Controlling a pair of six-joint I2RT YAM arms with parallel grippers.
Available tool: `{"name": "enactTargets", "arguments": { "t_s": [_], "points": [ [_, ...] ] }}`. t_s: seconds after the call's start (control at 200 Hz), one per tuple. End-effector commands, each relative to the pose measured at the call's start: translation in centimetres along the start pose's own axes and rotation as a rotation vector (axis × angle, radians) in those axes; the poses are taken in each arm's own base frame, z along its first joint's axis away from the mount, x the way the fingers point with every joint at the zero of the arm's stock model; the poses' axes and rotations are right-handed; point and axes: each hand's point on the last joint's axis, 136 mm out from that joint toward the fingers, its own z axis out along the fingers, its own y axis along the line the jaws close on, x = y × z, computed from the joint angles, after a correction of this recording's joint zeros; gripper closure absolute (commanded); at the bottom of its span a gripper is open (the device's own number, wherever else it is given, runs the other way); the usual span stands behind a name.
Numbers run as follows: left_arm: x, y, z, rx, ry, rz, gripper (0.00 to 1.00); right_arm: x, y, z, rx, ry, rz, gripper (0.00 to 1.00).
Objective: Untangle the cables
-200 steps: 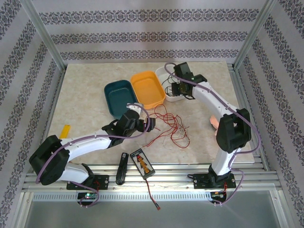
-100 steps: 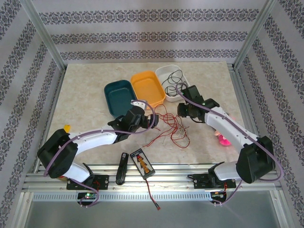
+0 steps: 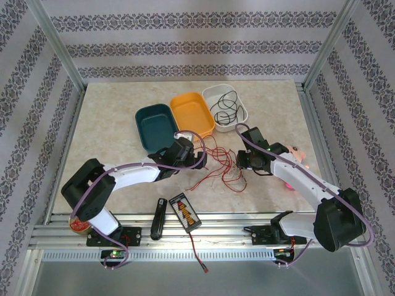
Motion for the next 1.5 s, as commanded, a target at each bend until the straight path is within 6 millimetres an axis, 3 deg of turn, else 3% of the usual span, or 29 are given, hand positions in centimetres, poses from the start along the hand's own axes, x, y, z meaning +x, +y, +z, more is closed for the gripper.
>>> {"name": "enactTargets", "arguments": {
  "t_s": [0.0, 0.195, 0.375, 0.645, 0.824, 0.974, 1.199, 1.494],
  "points": [
    [0.4, 0.6, 0.5, -0.025, 0.038, -0.031, 0.07, 0.0, 0.4, 0.8, -0.043, 0.013, 0.047, 0.67],
    [1.8, 1.1, 1.9, -0.045, 0.079, -0.044, 0.28, -0.6, 0.6, 1.1, -0.077, 0.012, 0.066, 0.69],
    [2.9, 1.2, 3.3, -0.055, 0.119, -0.052, 0.35, -0.8, 0.7, 0.9, -0.081, 0.004, 0.060, 0.69],
    [3.6, 0.3, 5.1, -0.020, 0.159, -0.047, 0.58, -1.5, 0.4, 0.5, -0.089, -0.027, 0.072, 0.64],
    [3.7, 0.2, 5.1, -0.014, 0.167, -0.034, 0.88, -1.8, 0.1, 0.5, -0.100, -0.047, 0.086, 0.63],
    [2.7, -0.1, 4.0, 0.001, 0.136, 0.010, 1.00, -2.0, 0.3, 0.5, -0.117, -0.062, 0.084, 0.63],
    [-0.4, -2.2, 0.6, 0.099, 0.009, 0.081, 1.00, -2.2, 1.5, 0.6, -0.143, -0.081, 0.049, 0.63],
    [-4.4, -6.8, -6.0, 0.275, -0.170, 0.240, 1.00, -2.7, 2.4, 0.6, -0.149, -0.105, 0.030, 0.63]
  ]
}}
